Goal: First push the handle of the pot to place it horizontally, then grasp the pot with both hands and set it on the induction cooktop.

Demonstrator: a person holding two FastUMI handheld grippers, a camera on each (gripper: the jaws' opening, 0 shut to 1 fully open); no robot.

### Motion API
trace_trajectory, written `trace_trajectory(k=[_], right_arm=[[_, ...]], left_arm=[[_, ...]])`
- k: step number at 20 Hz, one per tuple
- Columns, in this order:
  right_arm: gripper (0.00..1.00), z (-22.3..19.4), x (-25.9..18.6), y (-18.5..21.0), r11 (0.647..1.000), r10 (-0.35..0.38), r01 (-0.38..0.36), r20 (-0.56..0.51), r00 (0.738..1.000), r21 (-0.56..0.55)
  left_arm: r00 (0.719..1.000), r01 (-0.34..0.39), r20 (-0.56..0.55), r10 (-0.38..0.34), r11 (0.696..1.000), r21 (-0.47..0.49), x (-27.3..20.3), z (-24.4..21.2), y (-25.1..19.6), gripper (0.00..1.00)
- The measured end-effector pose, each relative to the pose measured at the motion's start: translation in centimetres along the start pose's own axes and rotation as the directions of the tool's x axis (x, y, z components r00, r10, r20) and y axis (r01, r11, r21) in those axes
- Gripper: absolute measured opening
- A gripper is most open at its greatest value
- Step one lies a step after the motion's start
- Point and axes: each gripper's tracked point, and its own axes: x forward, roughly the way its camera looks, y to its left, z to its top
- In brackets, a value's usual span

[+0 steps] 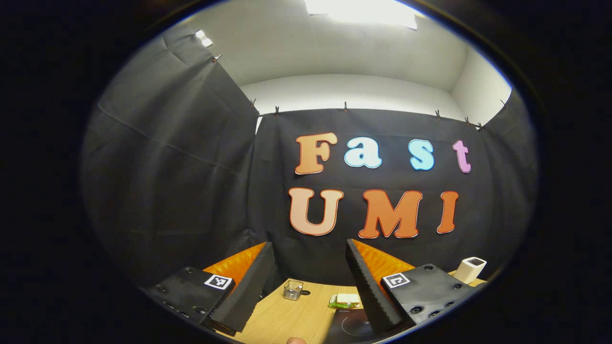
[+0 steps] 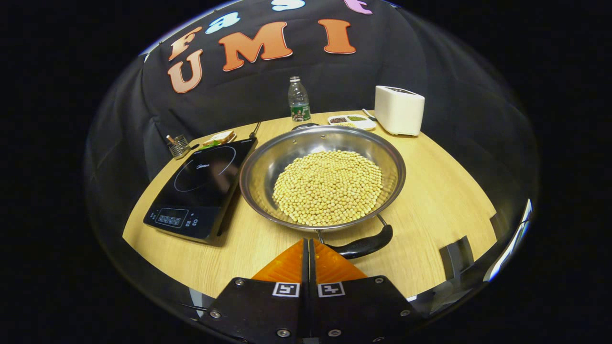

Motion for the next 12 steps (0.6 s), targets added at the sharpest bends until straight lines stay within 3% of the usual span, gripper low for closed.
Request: trace_trajectory(k=[12], right_arm=[[0.00,1.8,1.3,-5.9,0.996,-0.087,0.087,-0.003,0.996,0.019]], left_arm=[[1.000,-0.002,0.000,0.002,1.000,0.011,0.1,0.2,-0.8,0.98]])
